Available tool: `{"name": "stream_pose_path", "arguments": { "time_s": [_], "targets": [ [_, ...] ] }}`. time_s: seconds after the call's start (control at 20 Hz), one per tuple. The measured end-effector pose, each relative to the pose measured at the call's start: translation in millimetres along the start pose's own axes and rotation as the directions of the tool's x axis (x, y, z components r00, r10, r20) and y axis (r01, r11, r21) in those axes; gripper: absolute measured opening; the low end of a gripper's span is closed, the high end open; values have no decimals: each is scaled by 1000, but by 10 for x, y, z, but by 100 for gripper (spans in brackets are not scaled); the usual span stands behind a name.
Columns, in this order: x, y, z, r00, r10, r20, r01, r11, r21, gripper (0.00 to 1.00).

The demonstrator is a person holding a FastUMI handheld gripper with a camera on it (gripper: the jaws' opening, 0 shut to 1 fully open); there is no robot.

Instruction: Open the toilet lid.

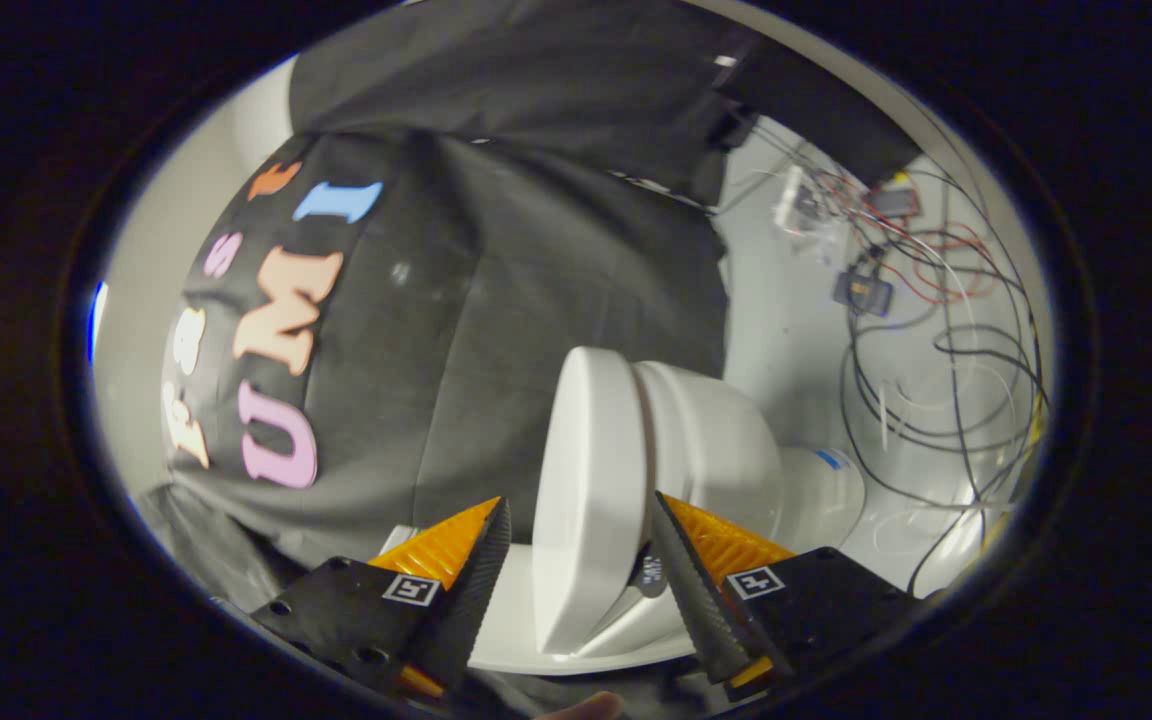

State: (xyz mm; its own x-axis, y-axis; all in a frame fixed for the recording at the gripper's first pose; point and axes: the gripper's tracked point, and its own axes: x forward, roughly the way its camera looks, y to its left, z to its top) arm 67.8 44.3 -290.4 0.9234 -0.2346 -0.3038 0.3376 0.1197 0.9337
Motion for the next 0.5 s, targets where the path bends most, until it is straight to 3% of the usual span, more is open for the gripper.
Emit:
{"name": "stream_pose_path", "arguments": {
  "time_s": [0.15,0.3,0.4,0.45,0.5],
  "targets": [
    [78,-65,-350,989,-15,-144,19,999,27,89],
    [162,-301,-412,980,-93,-174,103,993,49,65],
    [197,-213,-528,975,-62,-212,77,995,64,48],
    [228,-223,-608,963,-89,-255,95,995,13,48],
    [286,-177,-718,956,-83,-281,79,997,-27,37]
  ]
}}
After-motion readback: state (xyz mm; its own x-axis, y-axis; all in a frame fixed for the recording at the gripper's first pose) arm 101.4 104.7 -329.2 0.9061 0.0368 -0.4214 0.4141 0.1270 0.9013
